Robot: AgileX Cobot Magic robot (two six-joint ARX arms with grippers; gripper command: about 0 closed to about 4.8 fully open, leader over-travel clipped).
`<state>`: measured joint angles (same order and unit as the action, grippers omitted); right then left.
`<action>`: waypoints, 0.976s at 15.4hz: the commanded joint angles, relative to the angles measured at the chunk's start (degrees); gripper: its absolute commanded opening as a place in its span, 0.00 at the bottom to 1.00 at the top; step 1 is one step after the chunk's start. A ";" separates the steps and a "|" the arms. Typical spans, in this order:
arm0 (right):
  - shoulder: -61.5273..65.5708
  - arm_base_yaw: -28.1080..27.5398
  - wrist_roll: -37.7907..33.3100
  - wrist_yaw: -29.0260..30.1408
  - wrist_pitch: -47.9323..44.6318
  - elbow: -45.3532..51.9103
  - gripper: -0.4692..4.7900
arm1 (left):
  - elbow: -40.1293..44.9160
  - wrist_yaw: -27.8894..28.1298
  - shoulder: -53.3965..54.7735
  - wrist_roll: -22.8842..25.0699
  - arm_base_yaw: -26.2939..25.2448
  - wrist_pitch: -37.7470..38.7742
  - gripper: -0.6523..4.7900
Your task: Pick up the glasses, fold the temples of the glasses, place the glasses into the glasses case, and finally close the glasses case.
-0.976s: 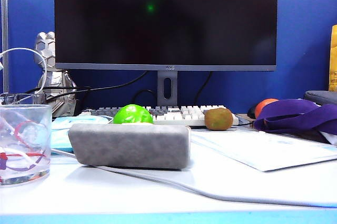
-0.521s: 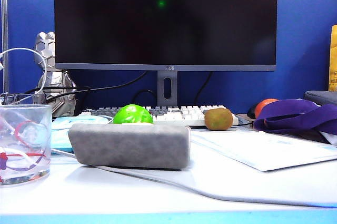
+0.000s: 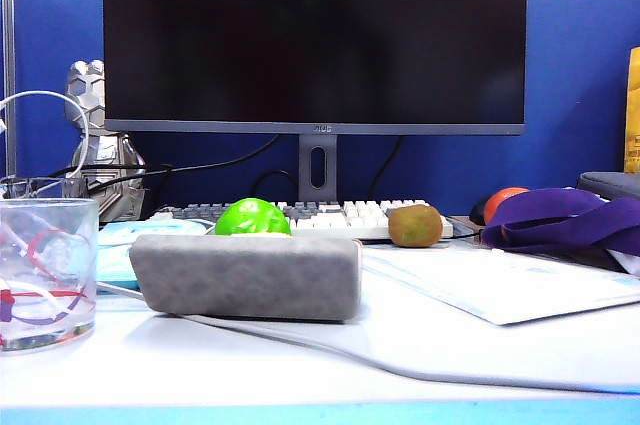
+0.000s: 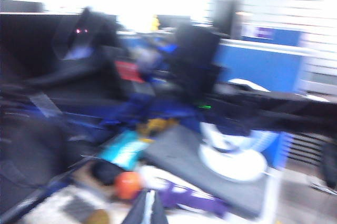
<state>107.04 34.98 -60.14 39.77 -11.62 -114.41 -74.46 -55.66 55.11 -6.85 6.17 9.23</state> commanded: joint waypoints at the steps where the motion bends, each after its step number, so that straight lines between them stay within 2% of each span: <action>1: -0.15 0.72 -1.36 -2.75 -0.59 -0.13 0.09 | -0.15 -4.98 -0.17 -0.20 -0.04 -0.79 0.11; 5: 0.20 3.37 -0.87 -4.09 0.00 -0.11 0.09 | -0.15 -5.20 -0.17 -3.28 -0.02 -4.96 0.11; 9: 0.52 6.97 2.38 -6.58 2.84 -0.11 0.09 | -0.15 -5.01 -0.17 -3.28 -0.02 -5.68 0.11; 12: 0.52 8.81 4.92 -6.54 3.04 -0.11 0.09 | -0.15 -4.55 -0.17 -3.26 -0.02 -5.68 0.11; 15: 0.52 9.05 5.79 -4.17 2.99 -0.11 0.09 | -0.15 -1.62 -0.17 -3.23 -0.04 -5.70 0.11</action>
<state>107.85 43.79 -55.35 33.91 -7.64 -114.32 -74.48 -58.74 55.07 -9.98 6.17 4.43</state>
